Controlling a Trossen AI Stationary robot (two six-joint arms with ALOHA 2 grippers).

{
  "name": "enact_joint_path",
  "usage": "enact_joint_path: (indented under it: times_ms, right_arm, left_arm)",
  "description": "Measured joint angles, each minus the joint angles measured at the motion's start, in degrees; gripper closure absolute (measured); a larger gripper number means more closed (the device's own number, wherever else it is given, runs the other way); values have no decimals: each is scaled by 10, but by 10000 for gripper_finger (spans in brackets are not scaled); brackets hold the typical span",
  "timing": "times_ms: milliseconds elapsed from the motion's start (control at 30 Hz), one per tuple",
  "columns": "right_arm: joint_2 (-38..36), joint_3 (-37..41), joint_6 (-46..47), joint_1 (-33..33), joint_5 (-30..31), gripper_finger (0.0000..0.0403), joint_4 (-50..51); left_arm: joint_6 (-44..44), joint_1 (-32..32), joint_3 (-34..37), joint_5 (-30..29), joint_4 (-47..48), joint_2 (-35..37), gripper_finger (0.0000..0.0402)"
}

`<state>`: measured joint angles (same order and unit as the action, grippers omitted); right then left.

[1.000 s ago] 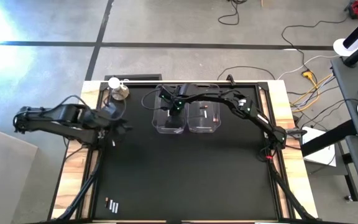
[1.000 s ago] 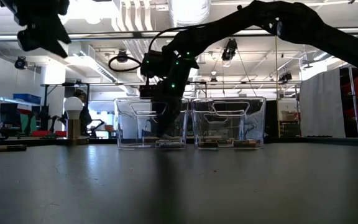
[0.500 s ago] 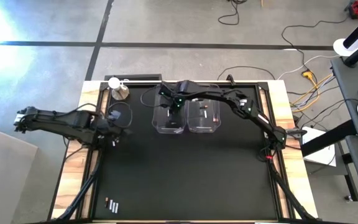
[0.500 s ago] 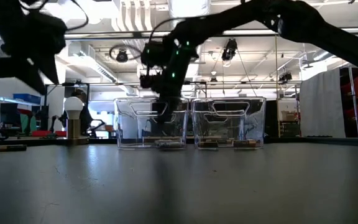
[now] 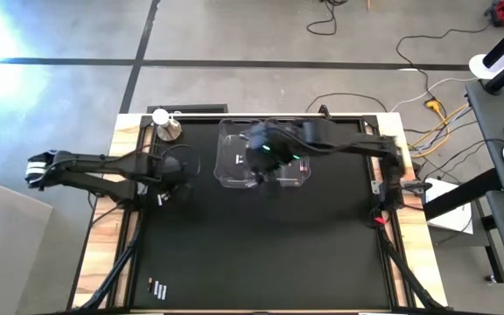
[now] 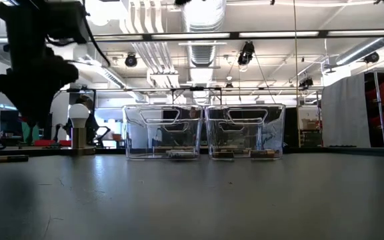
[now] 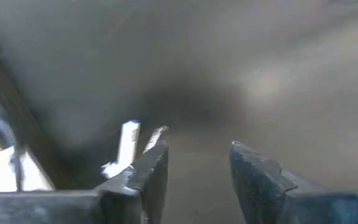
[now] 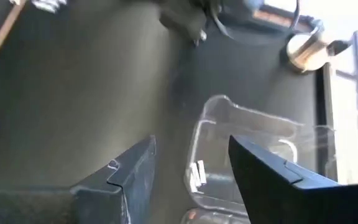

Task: Sort batteries
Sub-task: Put the brown battery into the right transparent bin

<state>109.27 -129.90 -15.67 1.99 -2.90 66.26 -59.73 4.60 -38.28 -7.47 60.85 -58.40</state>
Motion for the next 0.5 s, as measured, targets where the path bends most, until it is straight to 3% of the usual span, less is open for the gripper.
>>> enact_joint_path:
  times_ms: [200, 367, 500]
  right_arm:
    - [-106, 46, 64, -98, 94, 227, -1]
    - [-167, 101, 125, -160, 188, 241, 0]
    - [-208, 153, 194, -183, 212, 253, -2]
  left_arm:
    - [67, 66, -2, 98, -8, -54, 287]
    - [99, 80, -3, 97, -10, -114, 298]
    - [124, 106, -9, 93, 5, -152, 299]
